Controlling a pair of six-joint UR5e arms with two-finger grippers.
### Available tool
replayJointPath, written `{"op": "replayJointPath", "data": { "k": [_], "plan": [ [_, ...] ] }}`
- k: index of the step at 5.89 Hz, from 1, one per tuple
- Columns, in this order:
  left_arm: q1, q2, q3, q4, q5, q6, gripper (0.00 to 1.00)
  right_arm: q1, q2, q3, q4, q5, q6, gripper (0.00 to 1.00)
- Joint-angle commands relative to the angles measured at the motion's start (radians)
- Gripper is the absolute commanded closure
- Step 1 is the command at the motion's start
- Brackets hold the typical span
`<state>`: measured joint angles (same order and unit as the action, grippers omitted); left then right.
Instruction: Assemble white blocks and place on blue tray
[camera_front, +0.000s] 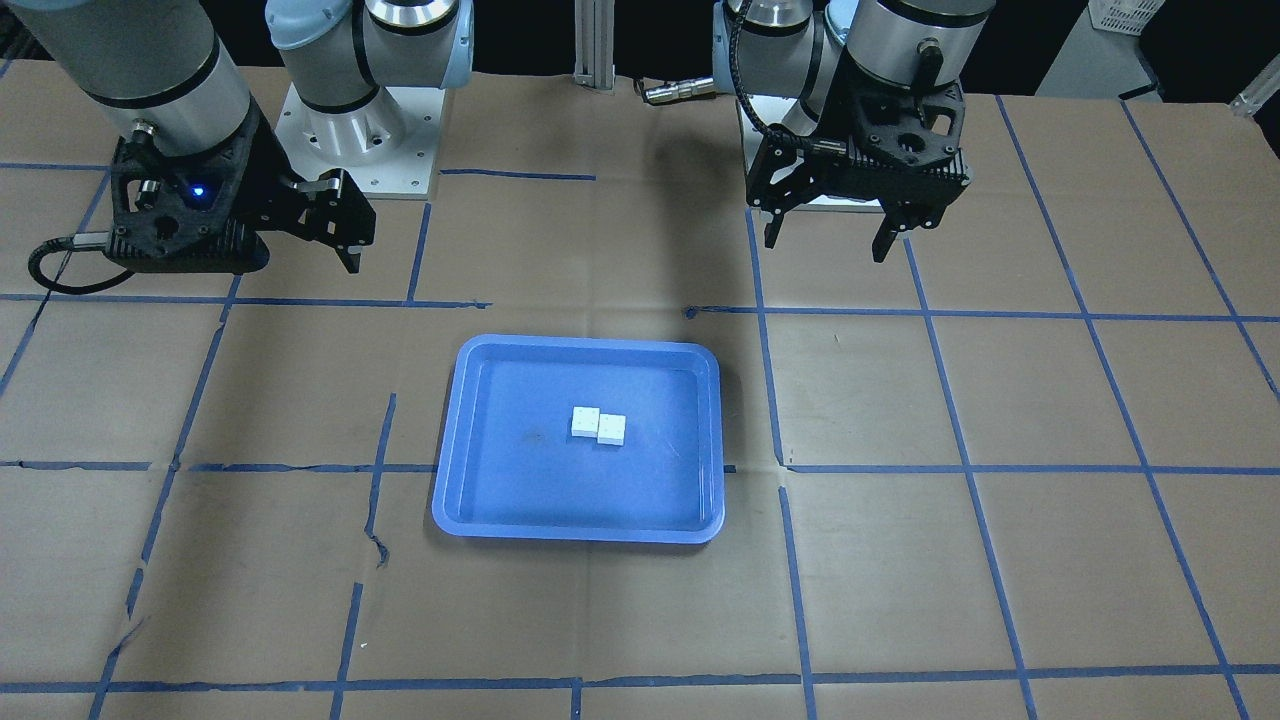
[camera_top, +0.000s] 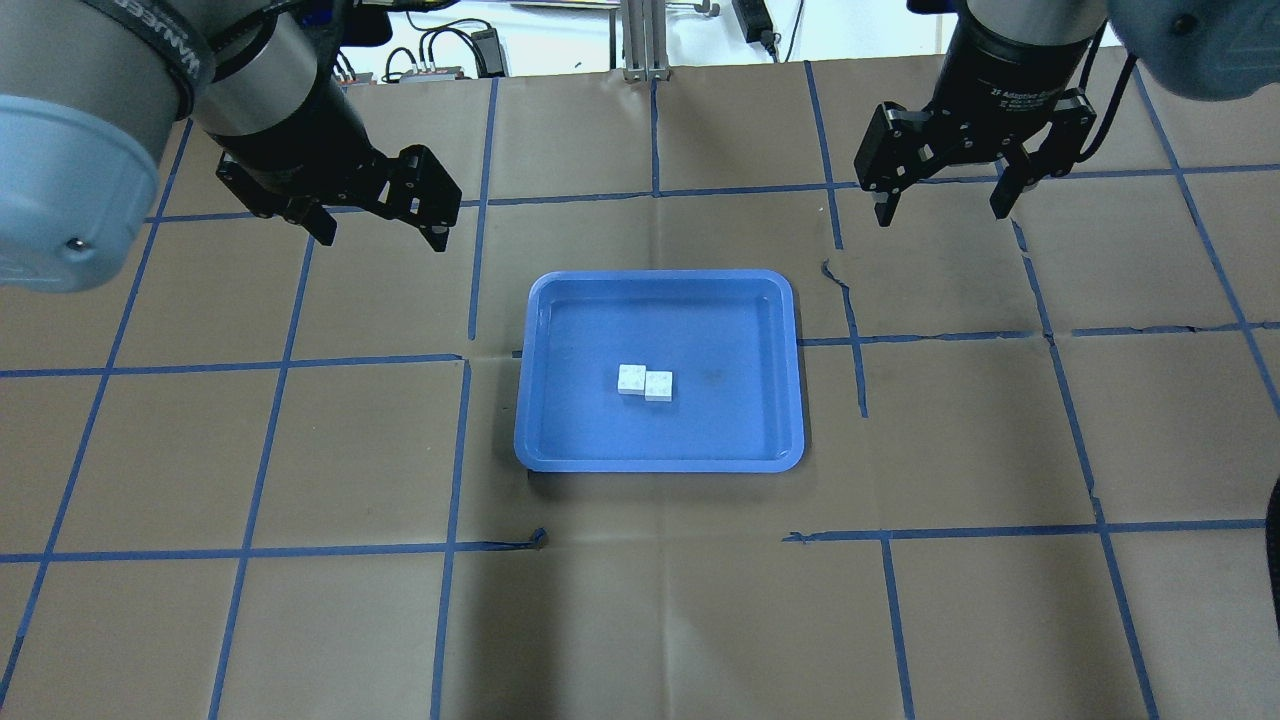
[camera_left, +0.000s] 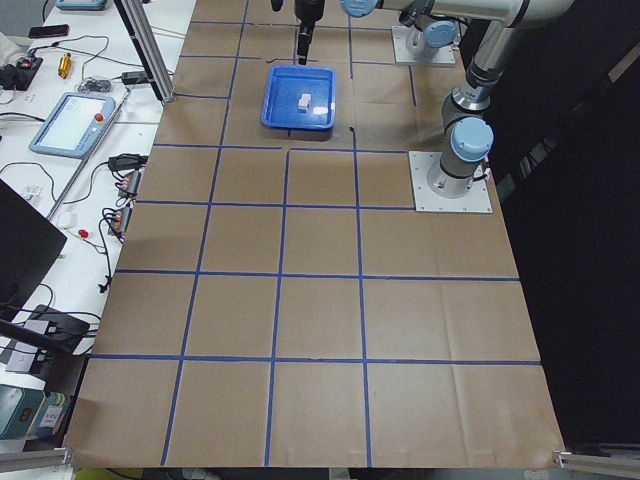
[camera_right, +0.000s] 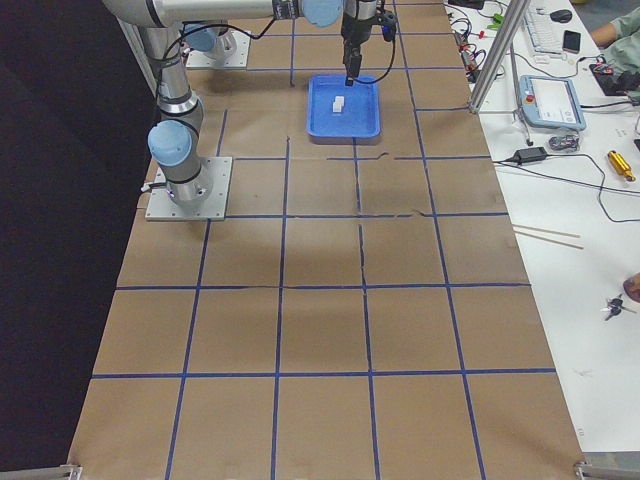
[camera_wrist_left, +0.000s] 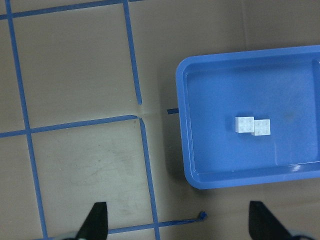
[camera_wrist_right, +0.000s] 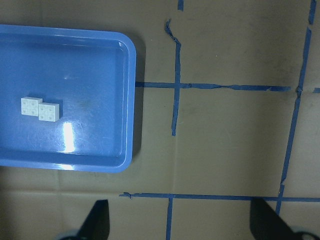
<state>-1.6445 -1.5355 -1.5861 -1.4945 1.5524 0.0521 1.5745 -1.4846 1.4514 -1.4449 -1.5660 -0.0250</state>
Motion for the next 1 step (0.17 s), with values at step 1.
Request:
{"op": "replayJointPath", "data": {
  "k": [1],
  "plan": [
    [0.0, 0.0, 0.0, -0.001, 0.0, 0.0, 0.0, -0.024, -0.002, 0.004, 0.006, 0.001, -0.001, 0.0]
  ]
}}
